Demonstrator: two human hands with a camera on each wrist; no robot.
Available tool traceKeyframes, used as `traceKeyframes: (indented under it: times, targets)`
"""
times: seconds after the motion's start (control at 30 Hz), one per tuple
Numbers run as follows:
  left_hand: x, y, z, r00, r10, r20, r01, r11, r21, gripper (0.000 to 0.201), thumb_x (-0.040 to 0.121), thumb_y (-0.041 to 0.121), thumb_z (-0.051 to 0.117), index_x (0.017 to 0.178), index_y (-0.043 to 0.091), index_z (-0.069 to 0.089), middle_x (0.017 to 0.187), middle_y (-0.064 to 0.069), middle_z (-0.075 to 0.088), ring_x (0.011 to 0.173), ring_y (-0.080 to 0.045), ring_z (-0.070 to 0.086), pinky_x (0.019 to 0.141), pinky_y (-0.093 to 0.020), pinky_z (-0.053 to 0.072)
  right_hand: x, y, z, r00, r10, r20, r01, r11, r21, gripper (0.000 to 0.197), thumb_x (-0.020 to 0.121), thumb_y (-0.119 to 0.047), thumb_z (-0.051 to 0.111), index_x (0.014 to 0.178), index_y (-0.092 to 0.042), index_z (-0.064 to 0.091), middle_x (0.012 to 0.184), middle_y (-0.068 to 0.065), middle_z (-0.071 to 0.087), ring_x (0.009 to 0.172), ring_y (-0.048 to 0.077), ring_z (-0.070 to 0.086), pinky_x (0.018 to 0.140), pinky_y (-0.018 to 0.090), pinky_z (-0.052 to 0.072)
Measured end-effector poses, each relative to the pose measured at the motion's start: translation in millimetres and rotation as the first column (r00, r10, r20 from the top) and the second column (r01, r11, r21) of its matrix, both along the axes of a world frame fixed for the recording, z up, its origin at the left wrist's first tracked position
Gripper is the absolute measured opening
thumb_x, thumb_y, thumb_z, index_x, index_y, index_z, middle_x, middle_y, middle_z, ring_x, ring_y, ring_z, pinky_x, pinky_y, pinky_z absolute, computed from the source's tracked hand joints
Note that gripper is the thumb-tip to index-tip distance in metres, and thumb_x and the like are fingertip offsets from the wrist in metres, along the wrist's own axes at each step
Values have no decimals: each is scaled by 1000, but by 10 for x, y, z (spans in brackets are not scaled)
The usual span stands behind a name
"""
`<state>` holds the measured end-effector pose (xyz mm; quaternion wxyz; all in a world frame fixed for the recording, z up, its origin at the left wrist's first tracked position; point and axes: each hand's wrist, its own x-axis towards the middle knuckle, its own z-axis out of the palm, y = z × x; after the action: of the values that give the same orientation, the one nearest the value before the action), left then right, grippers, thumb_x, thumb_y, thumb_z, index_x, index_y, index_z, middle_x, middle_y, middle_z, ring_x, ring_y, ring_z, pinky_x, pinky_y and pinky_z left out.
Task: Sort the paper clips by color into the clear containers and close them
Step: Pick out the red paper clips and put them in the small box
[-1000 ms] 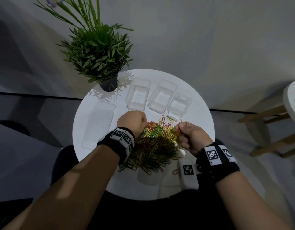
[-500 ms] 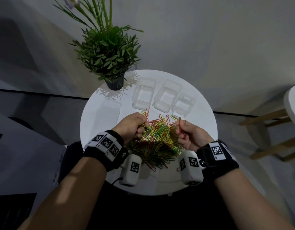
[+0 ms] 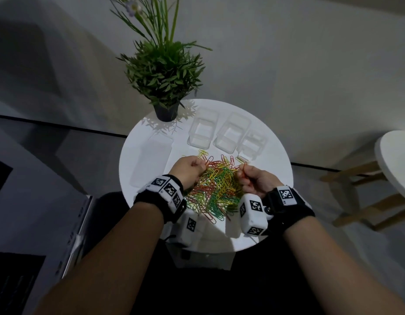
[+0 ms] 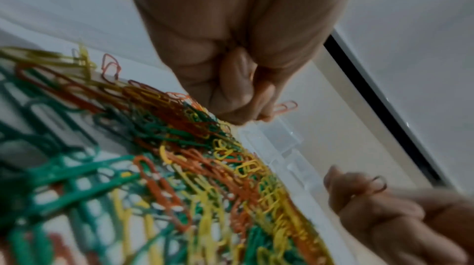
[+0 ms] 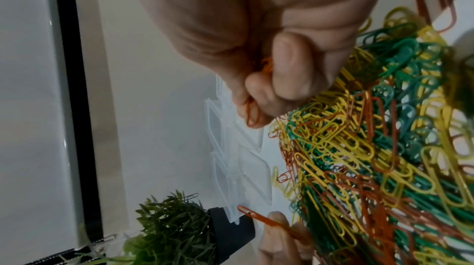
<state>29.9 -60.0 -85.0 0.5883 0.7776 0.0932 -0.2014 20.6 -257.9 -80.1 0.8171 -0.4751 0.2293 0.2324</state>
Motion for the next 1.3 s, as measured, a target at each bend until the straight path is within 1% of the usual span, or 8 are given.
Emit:
traceKeyframes:
  times: [0.13, 0.43, 0.57, 0.83, 0.9, 1.0, 1.03, 1.3]
  targets:
    - [12, -1, -7, 989, 41, 143, -60, 989, 134, 9, 93, 19, 60, 91, 16, 68, 92, 2, 67, 84, -13, 58, 76, -20, 38, -27, -53, 37, 999, -40, -24, 40, 999, 0, 22, 100, -8, 32, 86, -11, 49, 54, 1, 48, 39, 8, 39, 31, 13, 27]
    - [-32, 60, -73, 986, 91, 139, -96, 995, 36, 7, 85, 22, 70, 79, 21, 73, 89, 2, 72, 86, -16, 64, 83, -24, 48, -228, -351, -81, 969, -168, -181, 201, 963, 180, 41, 97, -37, 42, 65, -13, 50, 60, 5, 48, 52, 20, 51, 51, 25, 47]
    - [2, 42, -43, 977, 158, 143, -166, 985, 42, 20, 86, 17, 57, 67, 13, 61, 70, -5, 60, 61, -17, 50, 60, -26, 40, -266, -398, -33, 973, -158, -168, 193, 956, 219, 19, 60, -10, 63, 67, -14, 46, 53, 1, 40, 42, 14, 41, 44, 24, 44]
    - [-117, -152, -41, 983, 182, 6, -178, 968, -176, 30, 99, 24, 41, 69, 17, 43, 61, 3, 49, 35, -6, 30, 37, -17, 19, -253, -489, 102, 989, -145, -32, 142, 986, -88, 34, 90, -34, 54, 62, -16, 51, 37, -7, 27, 26, 5, 20, 31, 10, 16]
    - [-143, -164, -60, 987, 157, 32, -149, 973, -179, 30, 99, 25, 47, 71, 15, 48, 64, 5, 58, 36, -5, 32, 36, -17, 23, -287, -430, 224, 956, 262, 131, -132, 786, -603, 23, 86, -27, 66, 70, -12, 60, 40, -10, 38, 30, 4, 30, 32, 16, 22]
    - [-177, -159, -41, 991, 124, 49, -113, 974, -196, 24, 97, 19, 53, 74, 13, 48, 73, 2, 63, 37, -3, 36, 35, -15, 27, -364, -368, 304, 599, 767, -229, -218, -119, -969, 13, 73, -26, 79, 79, -20, 69, 63, -16, 58, 67, 1, 57, 54, 17, 35]
    - [-191, -157, -23, 992, 113, 58, -99, 975, -200, 20, 97, 15, 53, 77, 12, 49, 75, 1, 63, 37, -2, 37, 36, -15, 29, -399, -359, 296, 535, 770, -346, -219, -269, -938, 18, 73, -31, 79, 85, -23, 68, 75, -15, 60, 79, 8, 57, 61, 21, 36]
    - [-325, -90, 116, 993, 75, -90, -97, 961, -261, 36, 98, -3, 31, 107, 13, 62, 71, 0, 46, 39, -2, 34, 32, -12, 25, -431, -211, 95, 388, 790, -474, -244, -408, -880, 12, 82, -25, 68, 89, -16, 64, 87, 5, 61, 85, 26, 57, 65, 26, 37]
